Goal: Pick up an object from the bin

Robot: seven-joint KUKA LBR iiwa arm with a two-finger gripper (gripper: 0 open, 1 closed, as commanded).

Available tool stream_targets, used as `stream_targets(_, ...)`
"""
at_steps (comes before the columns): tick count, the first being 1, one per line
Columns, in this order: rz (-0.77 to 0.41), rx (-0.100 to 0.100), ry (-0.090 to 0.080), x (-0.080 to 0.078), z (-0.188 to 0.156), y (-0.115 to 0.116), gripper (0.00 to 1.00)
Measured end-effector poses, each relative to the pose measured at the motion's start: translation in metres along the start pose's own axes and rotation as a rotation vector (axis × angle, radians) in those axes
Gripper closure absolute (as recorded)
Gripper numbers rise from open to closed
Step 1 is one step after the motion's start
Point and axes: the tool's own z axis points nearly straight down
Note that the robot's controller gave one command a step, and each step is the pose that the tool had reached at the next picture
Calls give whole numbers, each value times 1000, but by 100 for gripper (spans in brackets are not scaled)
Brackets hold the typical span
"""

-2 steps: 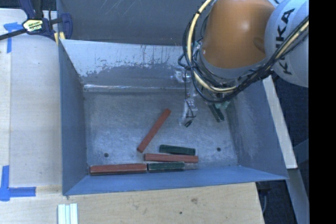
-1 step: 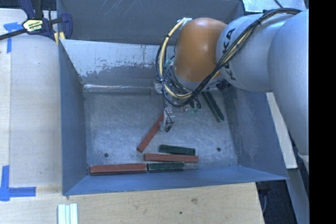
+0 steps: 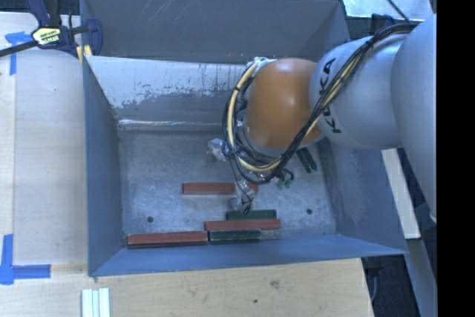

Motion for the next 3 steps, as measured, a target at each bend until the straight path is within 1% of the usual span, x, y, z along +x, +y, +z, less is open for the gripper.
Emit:
stream_targets(1, 4, -1, -1, 0, -1, 0, 100)
stream_targets(2, -172, 1, -2, -8, -68, -19, 100)
stream_targets(3, -183, 1, -6, -9, -163, 7, 100)
